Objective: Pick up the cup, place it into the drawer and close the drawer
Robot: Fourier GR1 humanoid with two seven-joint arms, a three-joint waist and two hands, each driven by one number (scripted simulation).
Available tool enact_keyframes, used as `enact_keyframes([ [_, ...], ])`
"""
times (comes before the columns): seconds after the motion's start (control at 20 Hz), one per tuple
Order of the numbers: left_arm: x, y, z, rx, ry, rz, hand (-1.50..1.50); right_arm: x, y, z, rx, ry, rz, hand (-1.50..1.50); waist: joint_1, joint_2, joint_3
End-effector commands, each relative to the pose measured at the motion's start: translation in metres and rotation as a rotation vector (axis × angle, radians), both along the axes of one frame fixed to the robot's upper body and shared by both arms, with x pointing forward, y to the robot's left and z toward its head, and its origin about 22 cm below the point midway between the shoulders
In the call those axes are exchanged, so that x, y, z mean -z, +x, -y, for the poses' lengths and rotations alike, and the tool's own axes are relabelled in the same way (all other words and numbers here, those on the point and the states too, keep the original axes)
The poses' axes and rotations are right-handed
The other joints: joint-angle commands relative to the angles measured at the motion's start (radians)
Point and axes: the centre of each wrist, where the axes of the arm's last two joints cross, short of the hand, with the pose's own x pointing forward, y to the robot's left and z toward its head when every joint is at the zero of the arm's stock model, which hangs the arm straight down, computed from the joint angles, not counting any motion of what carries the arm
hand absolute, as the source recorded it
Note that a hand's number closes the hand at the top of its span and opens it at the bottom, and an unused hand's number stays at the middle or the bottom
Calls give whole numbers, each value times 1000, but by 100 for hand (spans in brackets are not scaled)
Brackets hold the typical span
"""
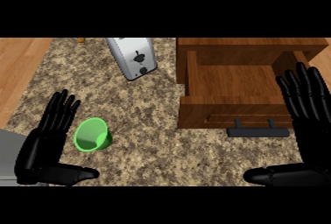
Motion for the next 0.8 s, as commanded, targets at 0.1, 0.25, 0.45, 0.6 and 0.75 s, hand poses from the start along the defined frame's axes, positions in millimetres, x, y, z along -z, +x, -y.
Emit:
enact_keyframes([
  [0.1, 25, 20, -14, -49, 24, -44, -150, -9, 2, -28, 10, 11, 2, -150, -1, 0, 0],
  [0.25, 53, -7, -32, -53, 26, -38, -150, -26, 17, 12, 0, 0, -1, -150, 1, 0, 0],
  [0.45, 69, 7, -27, -36, 39, -82, -150, -16, -15, 9, -11, 8, 1, -150, -4, 0, 0],
  [0.6, 67, 23, -44, -27, 36, -82, -150, 2, 10, 11, 1, -4, -16, -150, -2, 1, 0],
  [0.75, 97, 9, -48, -54, 34, -116, -150, -14, 1, 15, -16, -7, -2, -150, -3, 1, 0],
])
